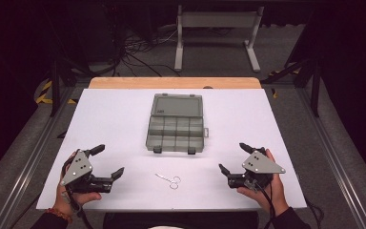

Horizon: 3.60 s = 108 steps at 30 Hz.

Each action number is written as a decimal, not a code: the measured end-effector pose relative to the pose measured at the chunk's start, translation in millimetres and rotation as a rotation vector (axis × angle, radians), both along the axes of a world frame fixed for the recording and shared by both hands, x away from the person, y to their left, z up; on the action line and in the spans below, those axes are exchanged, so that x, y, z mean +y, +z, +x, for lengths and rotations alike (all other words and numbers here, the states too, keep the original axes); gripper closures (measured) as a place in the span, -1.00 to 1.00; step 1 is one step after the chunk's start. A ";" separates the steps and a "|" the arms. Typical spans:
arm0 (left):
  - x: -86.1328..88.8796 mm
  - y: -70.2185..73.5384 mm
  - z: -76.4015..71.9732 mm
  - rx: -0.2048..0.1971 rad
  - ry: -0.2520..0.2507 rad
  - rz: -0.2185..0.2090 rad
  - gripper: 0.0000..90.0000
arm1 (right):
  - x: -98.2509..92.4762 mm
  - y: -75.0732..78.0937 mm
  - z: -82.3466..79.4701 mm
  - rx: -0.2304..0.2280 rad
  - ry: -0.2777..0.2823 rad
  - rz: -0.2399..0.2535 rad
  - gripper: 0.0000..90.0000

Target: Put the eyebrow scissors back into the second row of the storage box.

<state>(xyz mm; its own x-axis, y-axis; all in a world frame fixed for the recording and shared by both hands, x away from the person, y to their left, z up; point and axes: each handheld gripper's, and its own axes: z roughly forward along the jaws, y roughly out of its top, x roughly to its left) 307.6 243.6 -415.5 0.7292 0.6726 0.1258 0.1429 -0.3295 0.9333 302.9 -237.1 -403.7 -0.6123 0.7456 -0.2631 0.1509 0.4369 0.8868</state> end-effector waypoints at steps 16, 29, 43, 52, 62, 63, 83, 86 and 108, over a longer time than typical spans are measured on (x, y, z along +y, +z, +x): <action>2.2 -1.9 -6.6 0.003 0.021 0.037 -0.89 | 32.8 0.5 13.2 0.131 0.119 0.000 -0.73; -0.6 -3.7 -4.1 0.013 -0.001 0.055 -0.87 | 89.5 -4.2 19.0 0.210 0.263 -0.061 -0.59; 2.4 -3.3 -3.2 0.011 -0.005 0.046 -0.87 | 165.1 -30.3 42.5 0.313 0.355 -0.130 -0.44; 1.6 -3.8 -3.2 0.014 -0.009 0.046 -0.87 | 184.2 -50.3 48.1 0.388 0.375 -0.205 0.02; 1.1 -4.1 -2.1 0.025 -0.011 0.056 -0.87 | 183.3 -51.5 54.0 0.468 0.372 -0.184 0.78; 1.1 -4.3 -2.0 0.026 -0.012 0.058 -0.86 | 183.6 -51.5 53.8 0.471 0.373 -0.184 0.82; 1.8 -4.6 -1.7 0.027 -0.011 0.059 -0.86 | 162.5 -27.3 47.4 0.444 0.381 -0.155 0.91; 1.3 -4.8 -1.7 0.031 -0.012 0.056 -0.86 | 155.8 -21.8 46.1 0.428 0.379 -0.146 0.91; 2.7 -4.8 -1.4 0.027 -0.015 0.050 -0.87 | 108.1 12.2 44.1 0.330 0.353 -0.097 0.91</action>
